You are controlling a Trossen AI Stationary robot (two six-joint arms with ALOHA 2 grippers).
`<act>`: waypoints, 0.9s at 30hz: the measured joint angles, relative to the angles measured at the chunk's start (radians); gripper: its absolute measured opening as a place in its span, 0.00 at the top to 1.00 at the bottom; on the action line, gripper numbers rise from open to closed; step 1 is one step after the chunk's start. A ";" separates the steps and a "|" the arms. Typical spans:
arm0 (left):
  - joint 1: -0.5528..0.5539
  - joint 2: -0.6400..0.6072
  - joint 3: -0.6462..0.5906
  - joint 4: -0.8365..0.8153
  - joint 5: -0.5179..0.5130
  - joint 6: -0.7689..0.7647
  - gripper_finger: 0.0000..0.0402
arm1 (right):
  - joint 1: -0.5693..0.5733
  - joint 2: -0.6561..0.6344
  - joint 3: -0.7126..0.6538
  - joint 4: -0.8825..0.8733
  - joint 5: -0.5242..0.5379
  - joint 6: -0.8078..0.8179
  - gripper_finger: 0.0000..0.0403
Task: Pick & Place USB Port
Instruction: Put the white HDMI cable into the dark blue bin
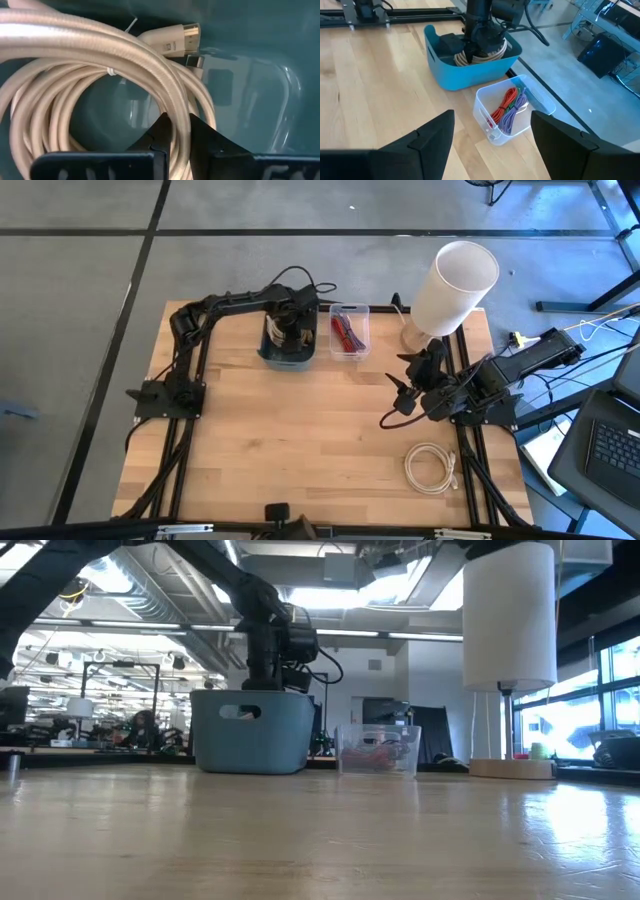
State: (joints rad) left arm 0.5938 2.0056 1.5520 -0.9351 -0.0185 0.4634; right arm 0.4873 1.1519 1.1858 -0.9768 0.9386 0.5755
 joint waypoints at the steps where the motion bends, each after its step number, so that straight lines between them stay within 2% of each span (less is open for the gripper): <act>1: 0.000 0.000 0.000 0.000 0.001 -0.003 0.92 | 0.000 0.000 0.000 0.000 0.000 0.000 0.34; 5: 0.002 0.000 -0.001 0.003 0.028 -0.026 0.91 | 0.000 0.000 0.000 0.000 0.000 0.000 0.34; 9: -0.010 0.004 -0.002 0.028 0.026 -0.042 0.79 | 0.000 0.000 0.000 0.000 0.000 0.000 0.34; 13: -0.027 0.004 -0.002 0.029 -0.051 -0.042 0.67 | 0.000 0.000 0.000 0.000 -0.008 0.000 0.34; 18: -0.048 0.002 -0.002 0.026 -0.145 -0.033 0.57 | 0.000 0.000 0.000 0.000 -0.008 0.000 0.34; 22: -0.050 0.000 0.024 -0.025 -0.165 -0.015 0.51 | 0.000 0.000 0.000 0.000 -0.008 -0.003 0.34; 27: -0.052 0.000 0.122 -0.117 -0.208 -0.019 0.50 | 0.000 0.000 0.000 0.000 -0.016 -0.003 0.34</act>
State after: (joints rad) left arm 0.5414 2.0060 1.6744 -1.0519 -0.2269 0.4443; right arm 0.4874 1.1519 1.1862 -0.9768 0.9223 0.5724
